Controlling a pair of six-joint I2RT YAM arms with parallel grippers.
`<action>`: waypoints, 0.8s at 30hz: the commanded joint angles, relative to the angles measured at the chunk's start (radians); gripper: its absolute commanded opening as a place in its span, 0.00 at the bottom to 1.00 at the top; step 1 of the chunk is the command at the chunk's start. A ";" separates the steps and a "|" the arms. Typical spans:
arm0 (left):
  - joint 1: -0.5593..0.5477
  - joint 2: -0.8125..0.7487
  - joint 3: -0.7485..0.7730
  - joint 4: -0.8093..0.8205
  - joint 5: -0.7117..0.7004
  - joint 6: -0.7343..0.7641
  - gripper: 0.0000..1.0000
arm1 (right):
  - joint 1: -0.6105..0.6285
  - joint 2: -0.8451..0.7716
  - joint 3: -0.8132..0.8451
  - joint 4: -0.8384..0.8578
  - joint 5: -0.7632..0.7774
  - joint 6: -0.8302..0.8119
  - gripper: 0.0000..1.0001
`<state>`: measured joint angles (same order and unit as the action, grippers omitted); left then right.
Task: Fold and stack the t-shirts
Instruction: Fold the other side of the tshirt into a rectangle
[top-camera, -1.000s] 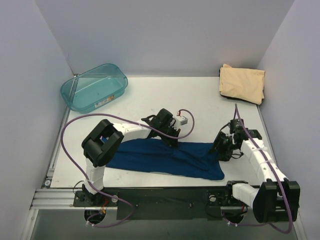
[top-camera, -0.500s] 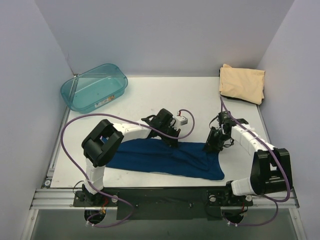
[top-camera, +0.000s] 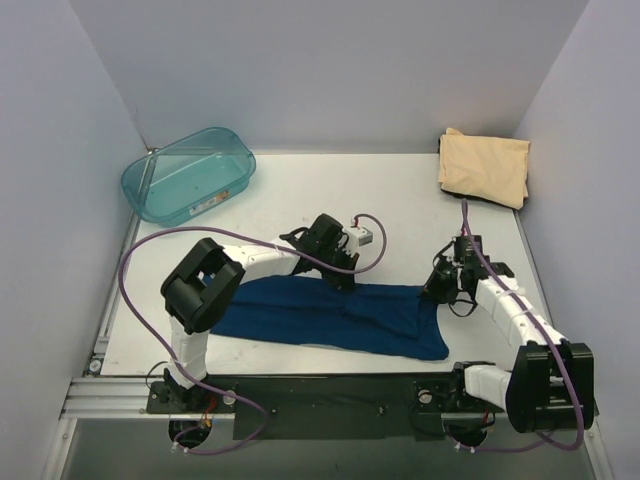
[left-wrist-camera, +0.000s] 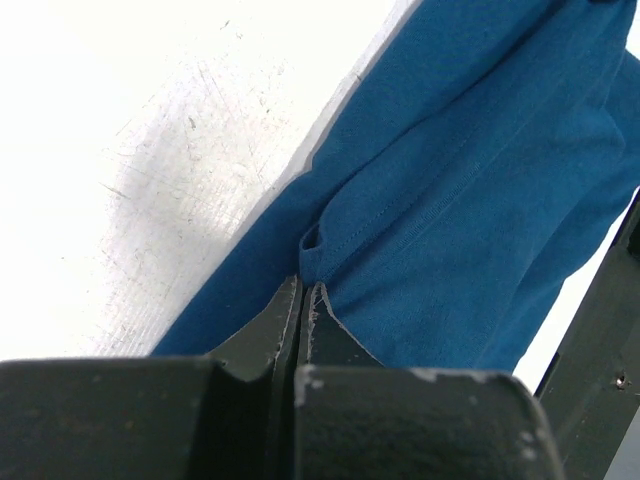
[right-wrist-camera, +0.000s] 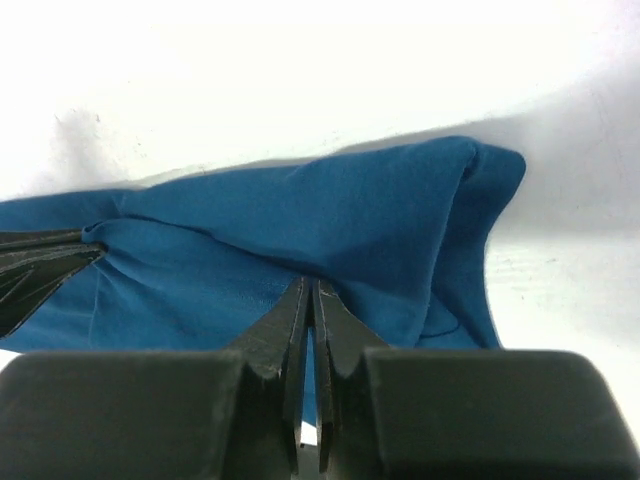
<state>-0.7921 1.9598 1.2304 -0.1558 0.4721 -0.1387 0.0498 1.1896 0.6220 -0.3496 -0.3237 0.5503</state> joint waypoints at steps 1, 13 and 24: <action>0.002 -0.059 -0.011 0.056 -0.004 -0.012 0.00 | -0.018 -0.036 -0.056 0.132 -0.012 0.025 0.00; -0.006 -0.032 0.046 -0.008 -0.029 0.045 0.46 | -0.024 0.030 -0.018 0.094 0.034 -0.022 0.24; 0.004 -0.140 0.162 -0.166 -0.023 0.201 0.75 | 0.041 -0.146 0.142 -0.147 0.161 -0.050 0.37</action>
<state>-0.7910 1.9213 1.3315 -0.2615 0.4358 -0.0170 0.0448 1.1072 0.6930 -0.3851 -0.2401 0.5159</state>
